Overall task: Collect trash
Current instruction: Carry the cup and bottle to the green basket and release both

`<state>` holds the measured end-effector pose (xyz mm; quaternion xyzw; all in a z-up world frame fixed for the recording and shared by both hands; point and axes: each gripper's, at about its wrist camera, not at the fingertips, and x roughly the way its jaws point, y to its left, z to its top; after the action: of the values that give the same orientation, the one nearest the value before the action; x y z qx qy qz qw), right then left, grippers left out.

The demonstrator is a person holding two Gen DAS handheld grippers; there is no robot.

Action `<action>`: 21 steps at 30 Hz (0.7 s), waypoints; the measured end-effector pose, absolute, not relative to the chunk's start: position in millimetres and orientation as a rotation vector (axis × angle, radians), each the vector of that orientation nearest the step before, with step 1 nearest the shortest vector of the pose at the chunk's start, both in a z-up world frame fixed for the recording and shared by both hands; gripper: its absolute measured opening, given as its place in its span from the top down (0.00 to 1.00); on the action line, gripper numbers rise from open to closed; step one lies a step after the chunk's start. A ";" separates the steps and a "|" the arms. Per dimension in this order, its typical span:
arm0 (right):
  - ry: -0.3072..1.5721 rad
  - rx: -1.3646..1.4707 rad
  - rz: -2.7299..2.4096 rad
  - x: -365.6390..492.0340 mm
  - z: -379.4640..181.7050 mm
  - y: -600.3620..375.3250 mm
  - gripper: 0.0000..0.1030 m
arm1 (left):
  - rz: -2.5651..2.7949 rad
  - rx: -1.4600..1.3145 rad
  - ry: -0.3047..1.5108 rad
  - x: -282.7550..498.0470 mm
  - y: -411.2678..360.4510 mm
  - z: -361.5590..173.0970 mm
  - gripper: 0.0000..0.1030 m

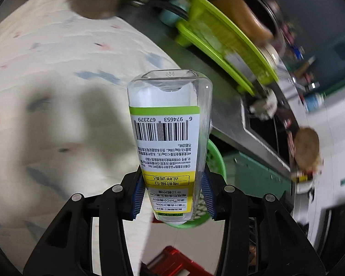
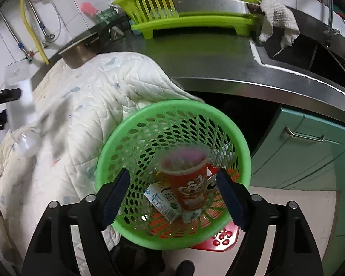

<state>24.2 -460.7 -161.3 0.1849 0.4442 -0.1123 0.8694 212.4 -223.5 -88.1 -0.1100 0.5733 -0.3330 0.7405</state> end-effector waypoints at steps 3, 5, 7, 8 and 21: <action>0.906 0.397 -0.238 13.3 -153.7 -461.9 0.24 | -0.774 -0.195 1.280 197.4 -253.5 -96.0 0.58; 0.888 0.402 -0.238 2.9 -146.9 -462.0 0.24 | -0.788 -0.162 1.309 188.2 -273.6 -106.0 0.58; 0.868 0.408 -0.239 -6.4 -140.4 -462.2 0.23 | -0.796 -0.125 1.324 179.4 -290.4 -116.5 0.58; 0.858 0.415 -0.239 -11.5 -137.0 -463.2 0.23 | -0.789 -0.099 1.332 174.4 -298.4 -122.1 0.58; 0.801 0.492 -0.248 -53.0 -126.6 -463.6 0.21 | -0.748 -0.054 1.481 150.1 -343.5 -194.9 0.57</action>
<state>-53.0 -463.6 -126.6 0.2363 0.3849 -0.1190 0.8842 150.1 -343.5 -194.9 -0.0241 0.6585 -0.3326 0.6747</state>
